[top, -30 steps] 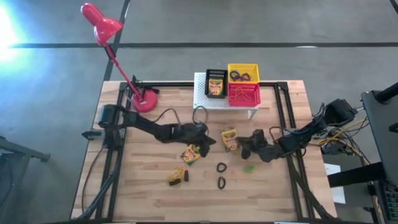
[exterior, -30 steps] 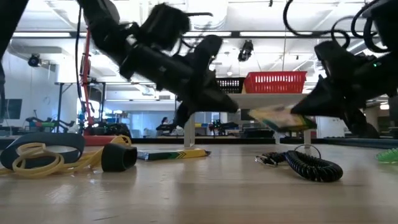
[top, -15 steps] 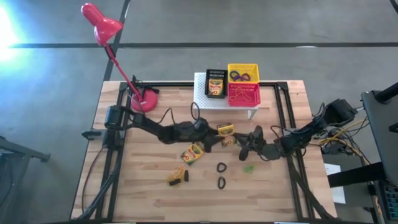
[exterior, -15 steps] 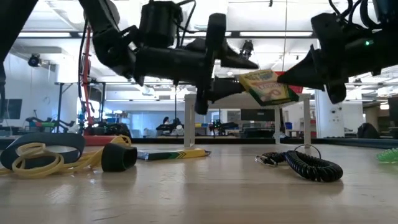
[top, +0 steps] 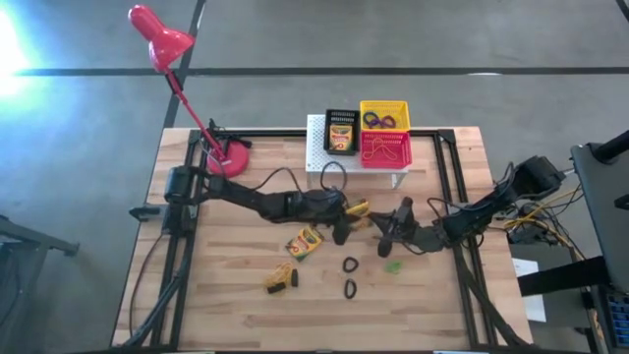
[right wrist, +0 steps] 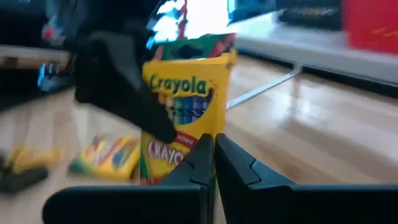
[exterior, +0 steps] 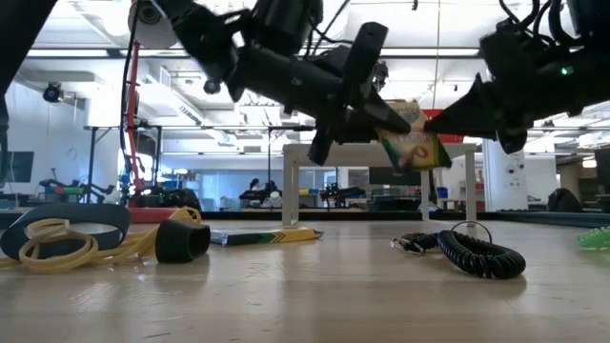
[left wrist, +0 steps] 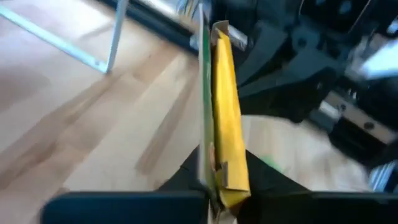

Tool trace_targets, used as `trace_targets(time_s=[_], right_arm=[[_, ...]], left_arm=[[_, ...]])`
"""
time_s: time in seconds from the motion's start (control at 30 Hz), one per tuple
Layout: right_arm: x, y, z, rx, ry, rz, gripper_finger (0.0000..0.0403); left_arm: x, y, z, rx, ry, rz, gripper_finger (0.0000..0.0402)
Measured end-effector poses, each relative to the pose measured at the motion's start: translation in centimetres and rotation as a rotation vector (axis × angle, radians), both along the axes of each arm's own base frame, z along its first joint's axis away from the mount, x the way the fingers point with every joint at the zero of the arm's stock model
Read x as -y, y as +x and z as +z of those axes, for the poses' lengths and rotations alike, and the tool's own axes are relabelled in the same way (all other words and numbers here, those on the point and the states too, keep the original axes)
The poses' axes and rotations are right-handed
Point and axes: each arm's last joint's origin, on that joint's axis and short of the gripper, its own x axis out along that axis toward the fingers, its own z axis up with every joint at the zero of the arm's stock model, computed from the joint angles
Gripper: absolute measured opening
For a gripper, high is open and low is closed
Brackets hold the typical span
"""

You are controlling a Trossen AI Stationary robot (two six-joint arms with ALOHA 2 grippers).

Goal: Pick & Place Office Desk Supplies
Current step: Put the right crayon box into the black basket on the shelf

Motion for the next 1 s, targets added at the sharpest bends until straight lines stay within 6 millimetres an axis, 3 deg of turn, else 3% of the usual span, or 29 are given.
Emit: trace_targets(time_s=[0.2,0.4,0.53,0.67,0.9,1.0], right_arm=[[-0.4,-0.5,0.0,-0.079,-0.012,0.105,0.0015],[-0.2,-0.9,-0.6,-0.14,-0.042,0.1,0.0023],[-0.2,-0.9,-0.7,-0.146,-0.048,0.092,0.0022],[-0.2,-0.9,-0.7,-0.145,-0.052,0.09,0.0023],[-0.2,-0.9,-0.6,-0.134,-0.044,0.084,0.0022],[-0.1,-0.9,-0.5,-0.126,-0.052,0.056,0.0022]], left_arm=[[0.1,-0.5,4.1,-0.276,0.112,-0.061,0.0037],[-1.3,-1.9,12.4,-0.328,0.276,-0.112,0.0041],[-5.6,-2.4,16.0,-0.296,0.375,-0.064,0.0038],[-11.3,-2.5,17.8,-0.223,0.455,-0.026,0.0038],[-20.0,-4.0,17.4,-0.199,0.49,0.006,0.0038],[-22.2,-4.4,16.0,-0.191,0.43,-0.026,0.0038]])
